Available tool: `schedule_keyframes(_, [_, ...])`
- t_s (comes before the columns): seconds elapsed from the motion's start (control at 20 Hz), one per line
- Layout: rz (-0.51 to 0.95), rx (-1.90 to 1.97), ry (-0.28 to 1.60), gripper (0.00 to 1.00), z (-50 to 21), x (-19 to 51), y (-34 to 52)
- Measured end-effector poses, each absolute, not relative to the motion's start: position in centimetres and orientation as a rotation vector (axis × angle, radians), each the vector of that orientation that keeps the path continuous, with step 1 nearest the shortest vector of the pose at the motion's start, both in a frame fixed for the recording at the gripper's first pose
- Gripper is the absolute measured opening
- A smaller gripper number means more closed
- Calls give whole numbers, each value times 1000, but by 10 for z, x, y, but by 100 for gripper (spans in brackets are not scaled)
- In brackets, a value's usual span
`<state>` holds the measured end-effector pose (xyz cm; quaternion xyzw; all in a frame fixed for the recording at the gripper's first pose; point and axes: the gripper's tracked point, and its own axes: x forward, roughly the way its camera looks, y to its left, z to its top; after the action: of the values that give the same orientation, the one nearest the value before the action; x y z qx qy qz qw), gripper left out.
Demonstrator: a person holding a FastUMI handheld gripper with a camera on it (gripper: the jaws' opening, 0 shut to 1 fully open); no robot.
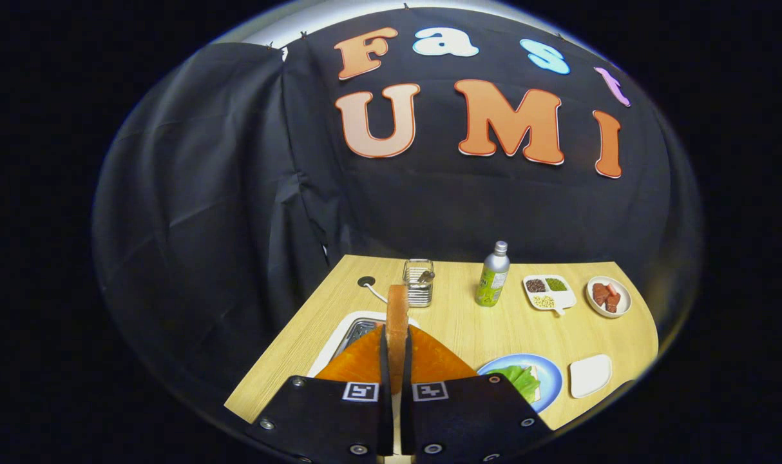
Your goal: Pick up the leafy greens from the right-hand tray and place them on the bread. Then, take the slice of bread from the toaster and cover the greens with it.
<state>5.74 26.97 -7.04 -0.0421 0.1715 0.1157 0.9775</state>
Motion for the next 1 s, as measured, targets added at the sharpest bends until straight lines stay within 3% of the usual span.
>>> schedule_keyframes(1.0, [117,-70,439,5,-142,65,134])
